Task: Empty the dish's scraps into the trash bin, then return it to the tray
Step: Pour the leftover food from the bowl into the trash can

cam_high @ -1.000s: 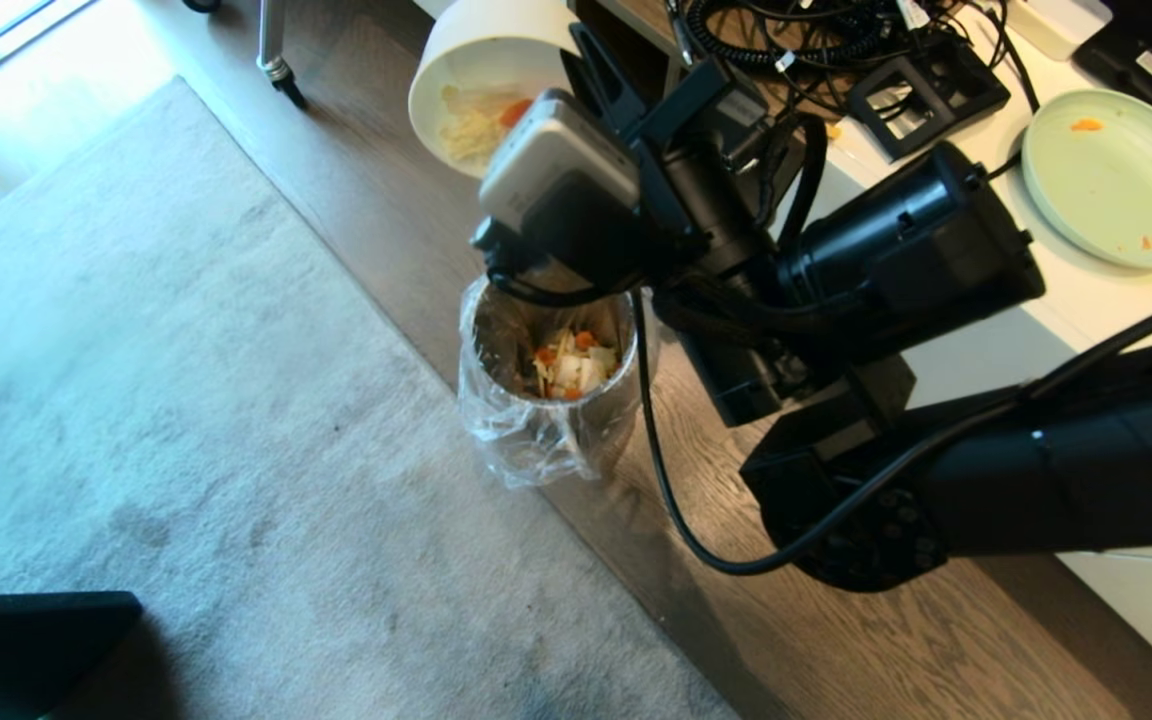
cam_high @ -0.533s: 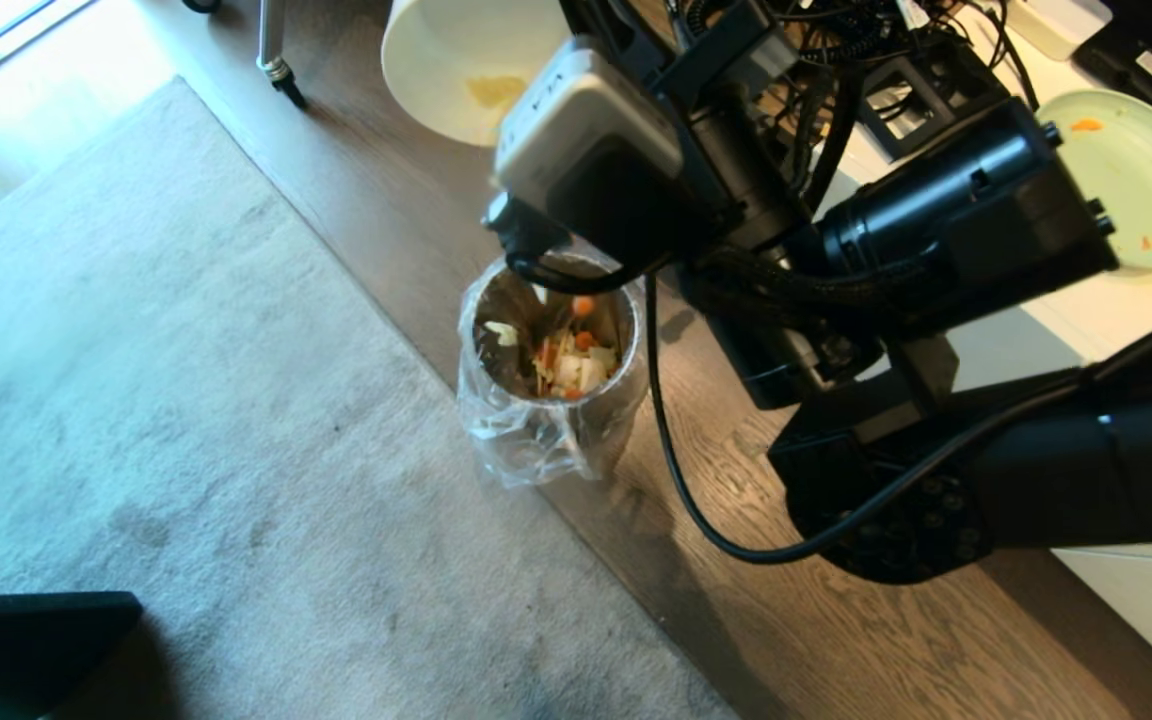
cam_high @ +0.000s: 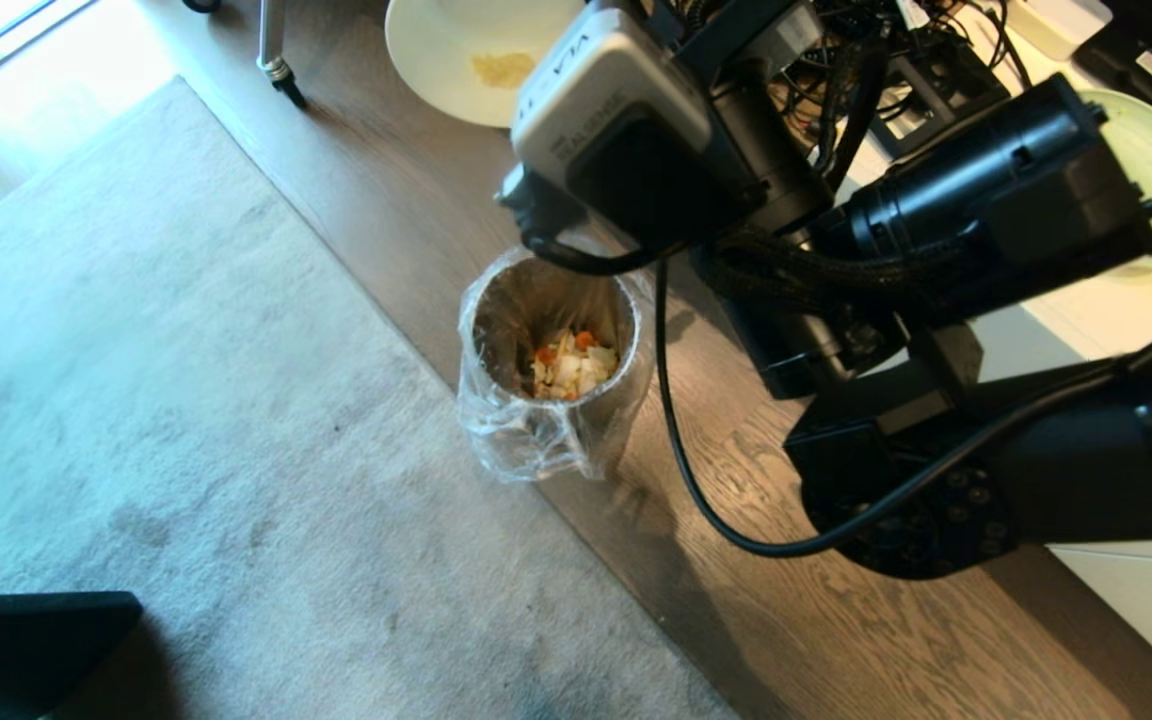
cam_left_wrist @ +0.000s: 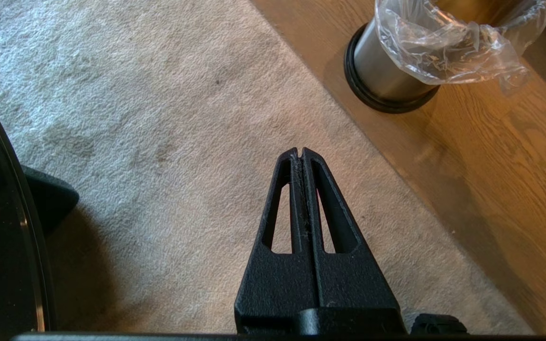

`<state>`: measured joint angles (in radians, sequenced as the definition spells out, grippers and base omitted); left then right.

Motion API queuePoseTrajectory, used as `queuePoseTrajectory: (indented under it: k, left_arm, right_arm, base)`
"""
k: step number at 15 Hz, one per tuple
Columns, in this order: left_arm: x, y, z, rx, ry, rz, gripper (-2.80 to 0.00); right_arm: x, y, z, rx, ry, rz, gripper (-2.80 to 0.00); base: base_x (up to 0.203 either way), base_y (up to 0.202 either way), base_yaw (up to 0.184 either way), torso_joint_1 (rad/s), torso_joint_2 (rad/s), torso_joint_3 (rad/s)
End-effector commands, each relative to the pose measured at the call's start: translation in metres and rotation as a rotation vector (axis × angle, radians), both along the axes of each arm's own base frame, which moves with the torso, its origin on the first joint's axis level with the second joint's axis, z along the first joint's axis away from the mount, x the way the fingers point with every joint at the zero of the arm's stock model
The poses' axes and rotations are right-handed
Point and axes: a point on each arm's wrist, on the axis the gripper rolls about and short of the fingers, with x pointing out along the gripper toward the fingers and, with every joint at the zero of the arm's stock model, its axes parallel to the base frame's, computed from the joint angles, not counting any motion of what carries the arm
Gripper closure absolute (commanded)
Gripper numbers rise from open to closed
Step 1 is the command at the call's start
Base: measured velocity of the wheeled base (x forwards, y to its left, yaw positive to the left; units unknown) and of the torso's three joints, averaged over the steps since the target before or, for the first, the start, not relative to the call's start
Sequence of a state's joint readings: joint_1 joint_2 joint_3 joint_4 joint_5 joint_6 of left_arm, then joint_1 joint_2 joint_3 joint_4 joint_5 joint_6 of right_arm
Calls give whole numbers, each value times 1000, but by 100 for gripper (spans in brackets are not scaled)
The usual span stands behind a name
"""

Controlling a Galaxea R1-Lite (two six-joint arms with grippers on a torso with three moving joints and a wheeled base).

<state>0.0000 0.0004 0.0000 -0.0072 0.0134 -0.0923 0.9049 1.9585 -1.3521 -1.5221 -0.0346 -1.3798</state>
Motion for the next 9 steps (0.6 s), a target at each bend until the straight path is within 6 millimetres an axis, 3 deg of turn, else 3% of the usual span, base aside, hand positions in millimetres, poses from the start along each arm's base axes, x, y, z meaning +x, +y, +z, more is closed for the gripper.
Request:
queuePoseTrajectory:
  k: [1,9]
  left_arm:
    - [0,0,0,-1,-1,0,0]
    - [0,0,0,-1,-1,0,0]
  right_arm:
    - [-4,-3,4,15,-63,20,0]
    - [-20,-19,26,18,-152,73,0]
  base:
    - [0,0,0,0,0,0]
    - [0,0,0,0,0,0]
